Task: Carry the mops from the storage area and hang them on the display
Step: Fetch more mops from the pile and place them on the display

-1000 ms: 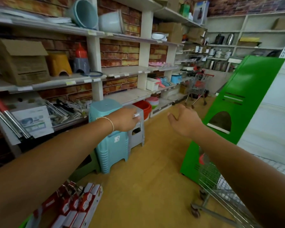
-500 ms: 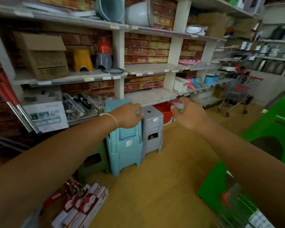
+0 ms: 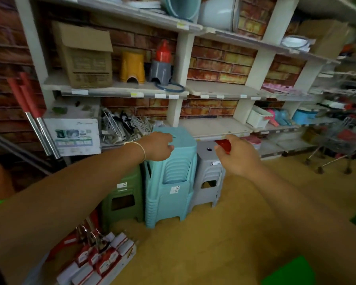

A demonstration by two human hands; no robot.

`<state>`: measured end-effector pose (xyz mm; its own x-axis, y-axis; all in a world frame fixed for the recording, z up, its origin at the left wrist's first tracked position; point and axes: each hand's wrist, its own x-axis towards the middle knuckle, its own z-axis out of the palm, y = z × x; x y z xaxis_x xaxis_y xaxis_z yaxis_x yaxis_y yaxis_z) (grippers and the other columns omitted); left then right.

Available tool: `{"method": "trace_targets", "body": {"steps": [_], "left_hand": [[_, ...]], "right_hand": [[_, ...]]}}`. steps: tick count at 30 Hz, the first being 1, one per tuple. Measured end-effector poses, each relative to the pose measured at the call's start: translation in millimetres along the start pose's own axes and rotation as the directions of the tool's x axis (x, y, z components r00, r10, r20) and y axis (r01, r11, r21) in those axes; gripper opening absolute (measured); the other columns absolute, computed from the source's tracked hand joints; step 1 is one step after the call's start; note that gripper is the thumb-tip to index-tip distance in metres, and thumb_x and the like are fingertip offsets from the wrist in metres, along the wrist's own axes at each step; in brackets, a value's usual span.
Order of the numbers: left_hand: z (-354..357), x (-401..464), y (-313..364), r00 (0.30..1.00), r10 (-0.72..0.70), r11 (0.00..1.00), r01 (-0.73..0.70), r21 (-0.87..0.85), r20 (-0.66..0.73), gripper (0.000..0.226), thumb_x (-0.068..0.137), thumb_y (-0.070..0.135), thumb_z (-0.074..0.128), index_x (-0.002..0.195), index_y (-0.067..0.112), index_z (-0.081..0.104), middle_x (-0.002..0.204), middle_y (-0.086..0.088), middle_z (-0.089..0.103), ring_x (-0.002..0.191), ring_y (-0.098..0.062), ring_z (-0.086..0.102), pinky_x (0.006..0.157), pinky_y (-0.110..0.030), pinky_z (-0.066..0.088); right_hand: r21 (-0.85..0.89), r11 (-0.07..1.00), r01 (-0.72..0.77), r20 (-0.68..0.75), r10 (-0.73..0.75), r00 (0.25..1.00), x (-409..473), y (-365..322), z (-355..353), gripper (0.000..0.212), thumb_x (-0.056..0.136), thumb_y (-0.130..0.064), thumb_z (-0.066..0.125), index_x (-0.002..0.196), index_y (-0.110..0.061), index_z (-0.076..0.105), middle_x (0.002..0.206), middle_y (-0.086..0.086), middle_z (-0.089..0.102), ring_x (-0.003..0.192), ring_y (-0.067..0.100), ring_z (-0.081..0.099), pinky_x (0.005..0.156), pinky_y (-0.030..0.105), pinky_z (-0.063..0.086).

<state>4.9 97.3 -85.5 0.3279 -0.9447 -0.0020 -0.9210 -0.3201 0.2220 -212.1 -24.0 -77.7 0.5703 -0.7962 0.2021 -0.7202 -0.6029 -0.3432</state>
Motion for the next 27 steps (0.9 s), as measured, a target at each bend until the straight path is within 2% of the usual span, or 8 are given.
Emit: {"method": "trace_targets", "body": {"steps": [3,8,12,16,18,20,23,27], "left_hand": [[-4,38,-31,1.000,-0.013,1.000,0.012,-0.019,-0.010,0.045,0.103,0.035,0.036,0.142,0.012,0.041,0.147,-0.011,0.042,0.131,-0.029,0.041,0.104,-0.033,0.035],[-20,104,-95,0.997,-0.074,0.996,0.073,-0.043,-0.008,0.039,0.100,0.036,0.038,0.127,0.010,0.049,0.138,-0.016,0.049,0.123,-0.033,0.047,0.096,-0.035,0.039],[-43,133,-140,0.991,-0.112,0.989,0.104,-0.105,-0.072,0.042,0.100,0.029,0.042,0.138,0.010,0.044,0.141,-0.013,0.049,0.125,-0.031,0.048,0.094,-0.029,0.038],[-46,146,-187,0.976,-0.168,0.984,0.159,-0.075,-0.137,0.051,0.098,0.028,0.046,0.145,0.014,0.035,0.133,-0.017,0.054,0.114,-0.032,0.055,0.084,-0.030,0.042],[-44,150,-212,0.967,-0.221,0.975,0.217,-0.047,-0.126,0.051,0.098,0.031,0.044,0.145,0.015,0.034,0.130,-0.016,0.053,0.110,-0.033,0.056,0.088,-0.035,0.047],[-43,154,-237,0.956,-0.273,0.962,0.272,-0.024,-0.110,0.045,0.098,0.034,0.044,0.138,0.013,0.041,0.125,-0.016,0.054,0.106,-0.033,0.056,0.088,-0.042,0.050],[-40,155,-273,0.928,-0.355,0.934,0.358,0.003,-0.114,0.037,0.097,0.033,0.046,0.126,0.011,0.050,0.123,-0.015,0.058,0.108,-0.032,0.056,0.090,-0.042,0.049],[-32,152,-322,0.848,-0.506,0.860,0.511,-0.010,-0.159,0.041,0.096,0.035,0.047,0.129,0.012,0.051,0.129,-0.017,0.055,0.115,-0.036,0.054,0.094,-0.041,0.047]], "right_hand": [[-0.011,1.000,0.021,-0.004,-0.021,1.000,45,-16,12,0.064,0.096,-0.049,0.051,0.147,-0.012,0.043,0.138,0.019,0.054,0.128,0.037,0.051,0.104,0.041,0.045],[-0.030,0.998,0.060,0.001,-0.060,0.998,129,-53,31,0.061,0.099,-0.047,0.051,0.148,-0.011,0.042,0.142,0.019,0.051,0.131,0.037,0.047,0.107,0.039,0.041],[-0.003,0.993,0.121,0.008,-0.121,0.993,187,-87,55,0.060,0.099,-0.047,0.051,0.147,-0.011,0.044,0.142,0.018,0.052,0.132,0.036,0.045,0.108,0.039,0.040],[0.011,0.981,0.192,0.051,-0.192,0.980,230,-122,84,0.059,0.098,-0.046,0.052,0.146,-0.011,0.045,0.140,0.017,0.052,0.132,0.035,0.045,0.107,0.039,0.041],[0.013,0.972,0.235,0.075,-0.235,0.969,252,-141,99,0.059,0.098,-0.047,0.051,0.144,-0.010,0.047,0.139,0.017,0.053,0.131,0.034,0.046,0.106,0.039,0.041],[0.022,0.959,0.282,0.102,-0.282,0.954,274,-162,115,0.057,0.099,-0.046,0.050,0.143,-0.010,0.048,0.139,0.017,0.054,0.129,0.035,0.048,0.103,0.038,0.041],[0.055,0.927,0.371,0.145,-0.376,0.915,303,-196,144,0.057,0.099,-0.046,0.050,0.144,-0.011,0.047,0.140,0.015,0.054,0.127,0.034,0.050,0.102,0.037,0.043],[0.104,0.865,0.491,0.213,-0.502,0.838,339,-245,187,0.058,0.099,-0.048,0.048,0.145,-0.012,0.046,0.139,0.014,0.056,0.125,0.033,0.053,0.097,0.037,0.046]]}}
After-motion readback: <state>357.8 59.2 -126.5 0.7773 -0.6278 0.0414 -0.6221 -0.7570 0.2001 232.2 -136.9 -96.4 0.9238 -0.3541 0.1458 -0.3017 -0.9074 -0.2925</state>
